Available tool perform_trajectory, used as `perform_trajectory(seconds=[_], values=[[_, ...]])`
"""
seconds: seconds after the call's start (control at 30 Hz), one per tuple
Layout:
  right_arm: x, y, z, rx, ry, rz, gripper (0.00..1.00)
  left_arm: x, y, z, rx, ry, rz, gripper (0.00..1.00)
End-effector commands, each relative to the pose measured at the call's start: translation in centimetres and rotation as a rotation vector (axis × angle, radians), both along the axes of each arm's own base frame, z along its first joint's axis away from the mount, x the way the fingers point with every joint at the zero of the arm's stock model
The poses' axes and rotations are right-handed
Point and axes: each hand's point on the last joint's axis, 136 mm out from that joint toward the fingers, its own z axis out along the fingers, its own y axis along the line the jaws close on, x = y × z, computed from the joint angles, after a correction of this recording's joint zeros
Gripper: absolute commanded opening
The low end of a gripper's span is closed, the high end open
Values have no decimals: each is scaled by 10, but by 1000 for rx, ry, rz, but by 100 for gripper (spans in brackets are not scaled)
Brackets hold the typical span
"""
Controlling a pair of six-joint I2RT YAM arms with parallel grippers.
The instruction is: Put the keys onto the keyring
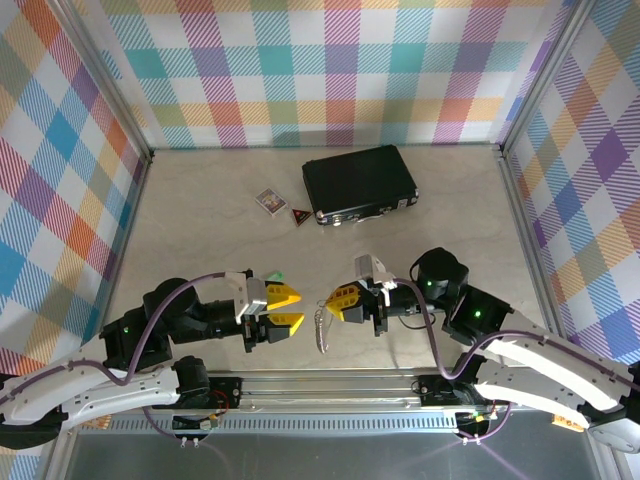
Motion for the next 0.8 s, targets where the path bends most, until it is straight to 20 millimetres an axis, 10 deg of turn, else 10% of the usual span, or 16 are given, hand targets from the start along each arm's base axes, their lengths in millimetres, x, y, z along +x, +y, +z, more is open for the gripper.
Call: perform_trajectory(seconds=[0.0, 0.77], values=[[-12, 2, 17, 77, -46, 77, 0, -4, -2, 1, -14, 18, -21, 37], [-21, 5, 20, 132, -58, 133, 0, -4, -27, 3, -34, 33, -75, 24]])
